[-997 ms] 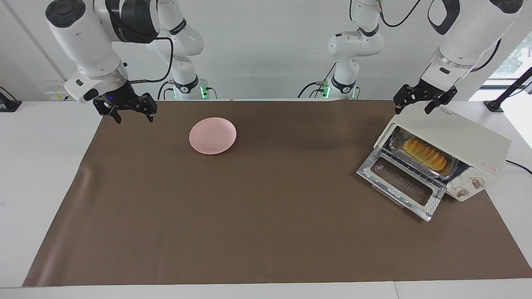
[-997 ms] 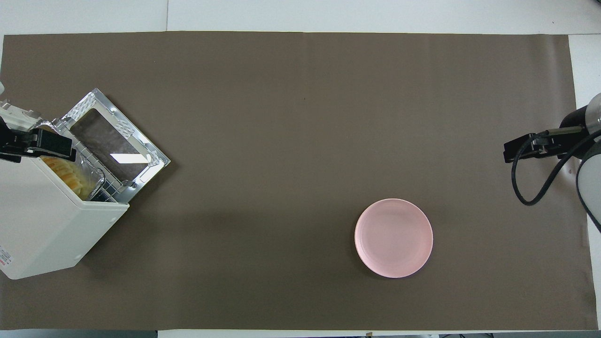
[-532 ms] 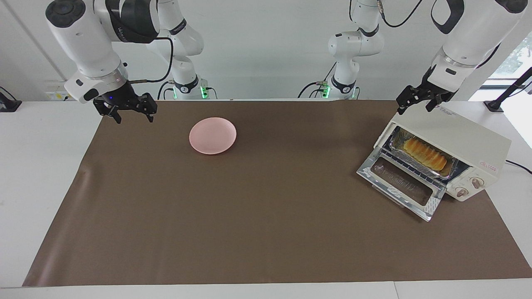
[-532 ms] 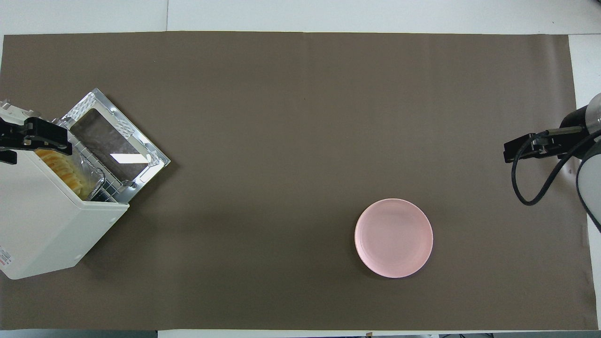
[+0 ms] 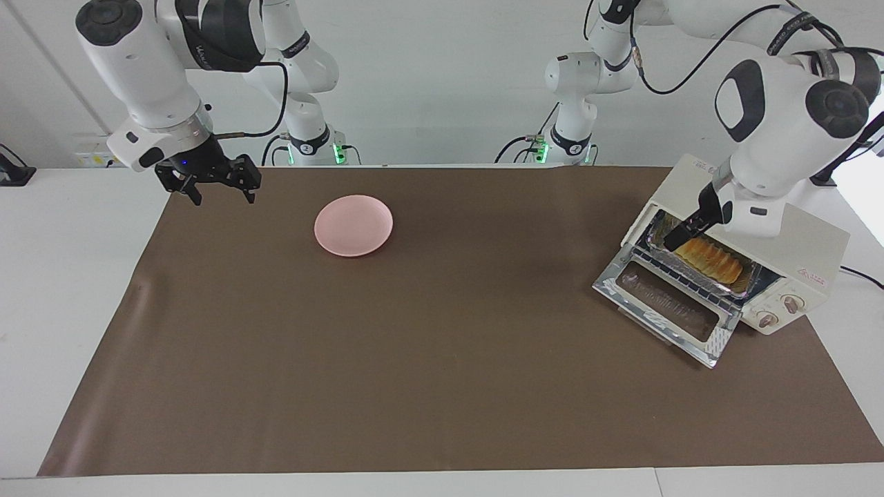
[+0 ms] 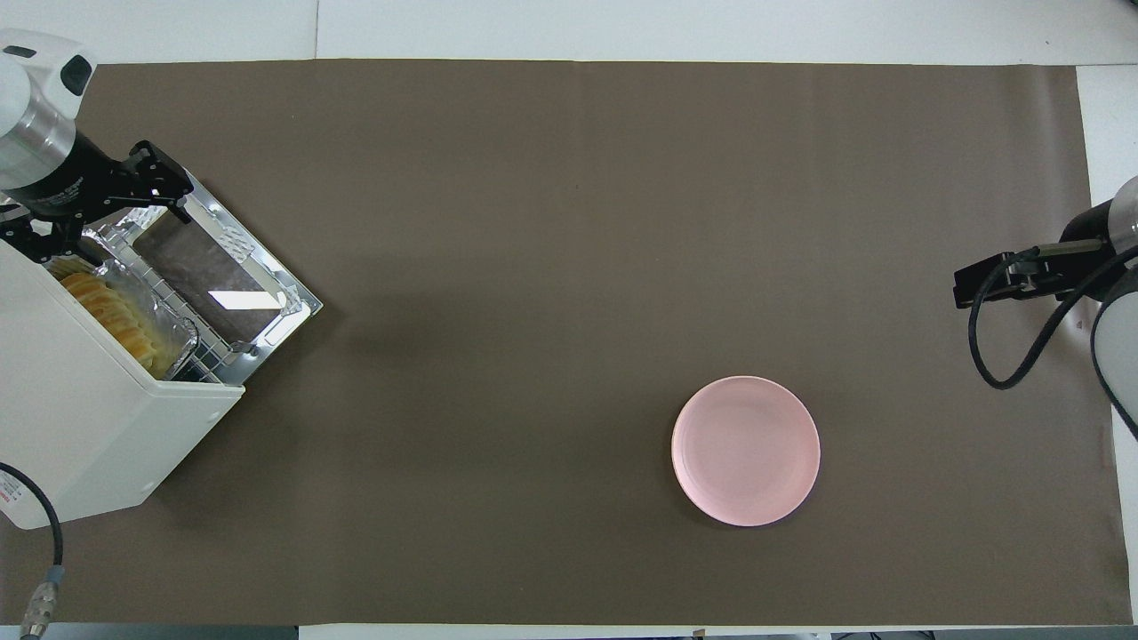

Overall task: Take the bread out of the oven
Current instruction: 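Reach the left gripper into the toaster oven toward the foil tray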

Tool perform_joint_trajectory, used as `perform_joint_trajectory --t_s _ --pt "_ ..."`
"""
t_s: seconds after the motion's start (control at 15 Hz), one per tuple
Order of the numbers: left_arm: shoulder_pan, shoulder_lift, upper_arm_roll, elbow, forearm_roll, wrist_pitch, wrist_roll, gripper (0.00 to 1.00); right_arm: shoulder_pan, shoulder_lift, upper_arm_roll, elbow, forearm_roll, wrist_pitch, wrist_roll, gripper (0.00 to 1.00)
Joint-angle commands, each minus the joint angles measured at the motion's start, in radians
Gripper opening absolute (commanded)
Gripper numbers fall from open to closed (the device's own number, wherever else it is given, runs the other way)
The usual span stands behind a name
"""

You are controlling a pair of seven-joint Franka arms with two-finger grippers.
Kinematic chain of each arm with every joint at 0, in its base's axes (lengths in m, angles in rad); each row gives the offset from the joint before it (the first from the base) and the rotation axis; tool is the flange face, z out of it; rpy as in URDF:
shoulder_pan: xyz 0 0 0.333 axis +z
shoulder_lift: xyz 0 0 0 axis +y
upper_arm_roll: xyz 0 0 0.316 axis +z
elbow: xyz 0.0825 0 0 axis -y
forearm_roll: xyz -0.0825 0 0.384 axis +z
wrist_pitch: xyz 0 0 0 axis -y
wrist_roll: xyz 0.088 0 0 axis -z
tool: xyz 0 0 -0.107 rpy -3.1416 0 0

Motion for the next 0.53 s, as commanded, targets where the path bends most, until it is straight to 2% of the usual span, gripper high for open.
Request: perform_joint_trajectory --t_s 0.0,0.47 --pt "-0.01 0.006 0.006 -0.038 0.066 0.072 -0.138 1.0 -0.009 -0.007 0.006 -0.001 -0.004 -0.016 -0.006 1.0" --pt "0.002 -0.043 0.006 -0.251 0.171 0.203 -0.237 1.0 -0.009 -0.007 0.006 -0.001 -0.004 -0.016 -0.006 1.0"
